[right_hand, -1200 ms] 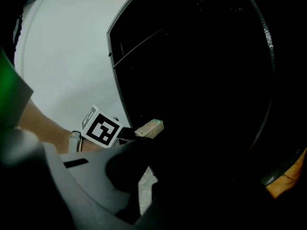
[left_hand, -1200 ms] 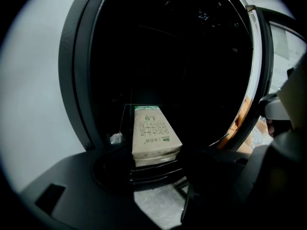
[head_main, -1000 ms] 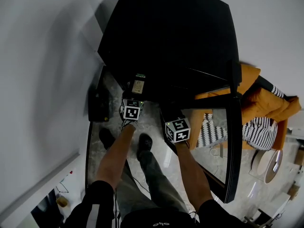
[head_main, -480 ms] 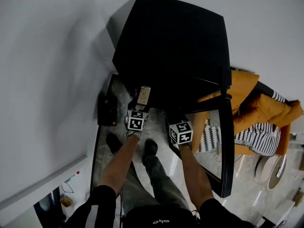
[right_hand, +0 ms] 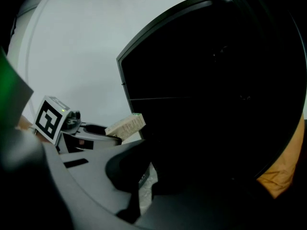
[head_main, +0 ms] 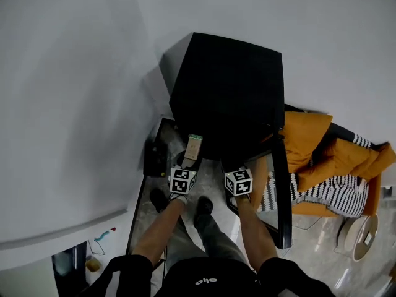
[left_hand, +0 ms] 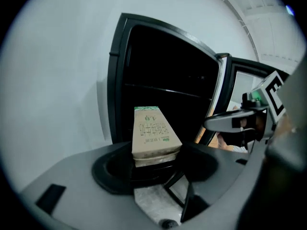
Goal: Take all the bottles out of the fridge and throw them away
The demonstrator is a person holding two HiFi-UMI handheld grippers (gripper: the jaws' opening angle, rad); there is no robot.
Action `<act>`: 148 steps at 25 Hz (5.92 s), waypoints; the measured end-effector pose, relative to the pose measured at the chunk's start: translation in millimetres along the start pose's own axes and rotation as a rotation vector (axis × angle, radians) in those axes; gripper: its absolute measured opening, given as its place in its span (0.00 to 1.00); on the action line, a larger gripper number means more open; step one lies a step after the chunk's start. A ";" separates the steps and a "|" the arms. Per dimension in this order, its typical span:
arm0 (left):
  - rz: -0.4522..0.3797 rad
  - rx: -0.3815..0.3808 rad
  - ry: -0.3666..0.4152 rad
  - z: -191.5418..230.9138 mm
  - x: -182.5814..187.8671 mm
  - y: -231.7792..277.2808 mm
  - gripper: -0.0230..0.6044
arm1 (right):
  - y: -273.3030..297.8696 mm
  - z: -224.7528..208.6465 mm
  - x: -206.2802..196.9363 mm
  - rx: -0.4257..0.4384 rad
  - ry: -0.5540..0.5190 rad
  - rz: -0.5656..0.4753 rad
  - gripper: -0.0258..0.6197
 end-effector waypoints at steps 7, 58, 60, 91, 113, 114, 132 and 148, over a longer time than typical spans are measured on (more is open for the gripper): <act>-0.089 0.062 -0.034 -26.9 25.6 -80.5 0.48 | -24.5 45.6 32.8 0.106 -0.042 -0.020 0.05; 0.043 0.180 -0.278 245.9 -189.2 -137.2 0.48 | 239.8 296.1 -39.9 0.372 -0.274 0.152 0.05; 0.031 0.175 -0.286 254.6 -193.2 -127.2 0.48 | 243.7 293.8 -46.6 0.371 -0.272 0.158 0.05; -0.193 0.053 -0.228 172.6 -39.4 -256.1 0.05 | 49.6 297.7 66.4 0.193 -0.137 0.023 0.05; -0.280 -0.108 -0.039 -111.9 -1.1 -263.2 0.05 | -227.4 167.6 24.2 0.087 0.016 -0.192 0.05; -0.284 -0.109 -0.032 -127.4 -2.1 -260.3 0.05 | -238.6 159.2 18.8 0.085 0.017 -0.196 0.05; -0.223 -0.053 0.052 -272.7 -25.8 -286.6 0.05 | -359.2 92.2 -42.2 0.120 0.084 -0.209 0.05; -0.280 0.031 0.044 -233.8 -63.7 -390.6 0.05 | -350.0 195.5 -38.5 0.214 -0.013 -0.208 0.05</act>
Point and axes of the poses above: the fingertips, and each gripper's own axes: y forward along the fingers, z to its left, x out of its top, the point moved 10 cm from there along -y, backward along the fingers, and after that the axes turned 14 degrees about -x, right-handed, at the moved point
